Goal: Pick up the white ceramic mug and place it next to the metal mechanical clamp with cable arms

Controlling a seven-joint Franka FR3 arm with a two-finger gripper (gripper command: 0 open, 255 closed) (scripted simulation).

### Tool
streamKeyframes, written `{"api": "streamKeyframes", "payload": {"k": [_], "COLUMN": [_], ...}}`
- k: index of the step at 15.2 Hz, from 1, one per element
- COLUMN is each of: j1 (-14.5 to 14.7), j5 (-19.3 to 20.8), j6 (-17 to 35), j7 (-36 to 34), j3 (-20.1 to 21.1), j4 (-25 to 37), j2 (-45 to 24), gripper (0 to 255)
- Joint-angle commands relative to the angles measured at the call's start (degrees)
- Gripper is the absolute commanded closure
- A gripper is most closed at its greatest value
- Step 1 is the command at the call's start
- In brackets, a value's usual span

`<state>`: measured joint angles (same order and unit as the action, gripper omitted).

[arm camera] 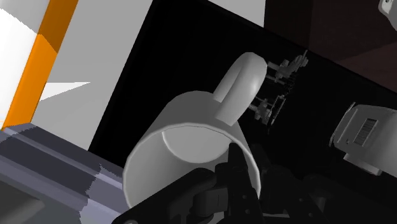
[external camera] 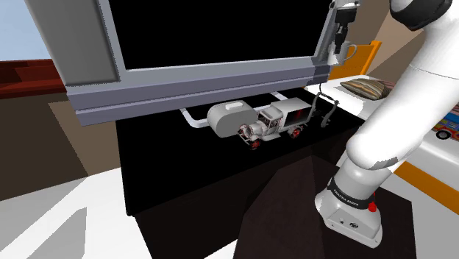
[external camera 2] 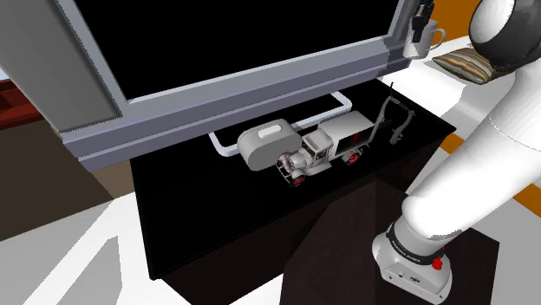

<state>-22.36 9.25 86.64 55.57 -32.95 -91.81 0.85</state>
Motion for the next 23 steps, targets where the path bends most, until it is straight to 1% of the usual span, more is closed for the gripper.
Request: {"api": "streamKeyframes", "payload": {"k": [1,12,23], "j1": [-1.03,-0.90,-1.09], "j5": [-0.76,0.01,-0.05], "j6": [1.22,9.76,18.08], "j7": [2.20,0.52,-0.39], "j3": [-1.10,-0.96,-1.15], "j4": [0.66,-9.14,-17.00], "j2": [-1.77,-0.44,-1.03], "gripper": [255,255,255]}}
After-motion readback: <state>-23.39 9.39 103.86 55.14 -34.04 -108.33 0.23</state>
